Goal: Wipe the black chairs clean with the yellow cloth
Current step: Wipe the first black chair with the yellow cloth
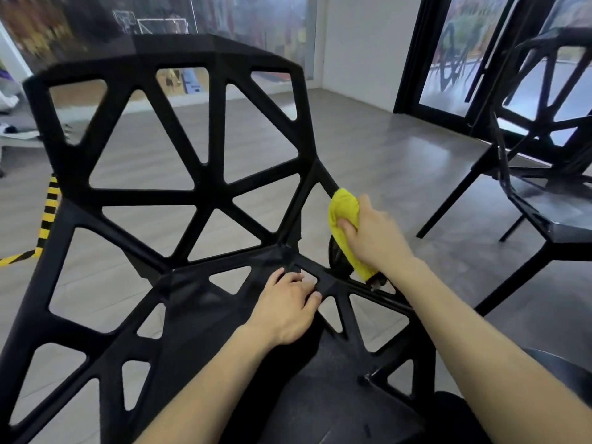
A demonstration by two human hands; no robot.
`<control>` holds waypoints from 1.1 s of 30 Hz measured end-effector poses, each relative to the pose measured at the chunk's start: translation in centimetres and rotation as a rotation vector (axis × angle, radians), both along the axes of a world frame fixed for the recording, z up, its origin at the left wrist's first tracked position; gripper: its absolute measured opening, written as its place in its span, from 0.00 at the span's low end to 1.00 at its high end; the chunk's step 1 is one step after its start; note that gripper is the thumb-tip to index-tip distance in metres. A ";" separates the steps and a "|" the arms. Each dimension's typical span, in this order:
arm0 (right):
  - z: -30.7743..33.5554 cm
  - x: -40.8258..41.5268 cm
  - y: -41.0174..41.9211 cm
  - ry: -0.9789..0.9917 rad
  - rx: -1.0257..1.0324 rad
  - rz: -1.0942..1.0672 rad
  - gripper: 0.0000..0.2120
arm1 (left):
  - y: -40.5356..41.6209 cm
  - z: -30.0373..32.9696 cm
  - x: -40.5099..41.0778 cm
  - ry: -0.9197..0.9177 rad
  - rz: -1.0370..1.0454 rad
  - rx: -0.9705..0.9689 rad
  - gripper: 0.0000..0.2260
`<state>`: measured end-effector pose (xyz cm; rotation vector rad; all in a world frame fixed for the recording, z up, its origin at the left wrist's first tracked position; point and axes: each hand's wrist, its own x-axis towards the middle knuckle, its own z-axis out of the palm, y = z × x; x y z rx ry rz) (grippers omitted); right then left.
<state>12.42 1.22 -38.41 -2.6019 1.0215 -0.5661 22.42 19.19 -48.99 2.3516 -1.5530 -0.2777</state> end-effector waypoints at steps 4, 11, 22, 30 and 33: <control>4.0 8.2 -3.0 -0.020 0.112 0.059 0.23 | -0.6 0.5 -0.4 -0.001 0.003 0.024 0.24; 6.7 10.1 -3.8 -0.570 -0.001 -0.145 0.16 | 0.5 4.7 2.0 0.022 0.071 -0.096 0.14; 3.2 12.8 -1.6 -0.048 -0.564 0.385 0.15 | 7.2 13.9 17.2 -0.544 0.574 -0.270 0.17; 2.7 15.0 -0.4 -0.172 -0.575 0.313 0.14 | 12.2 15.5 19.8 -0.613 0.514 0.247 0.30; 4.8 15.5 0.6 -0.343 -0.457 0.262 0.13 | 12.7 15.7 19.4 -0.599 0.478 0.284 0.37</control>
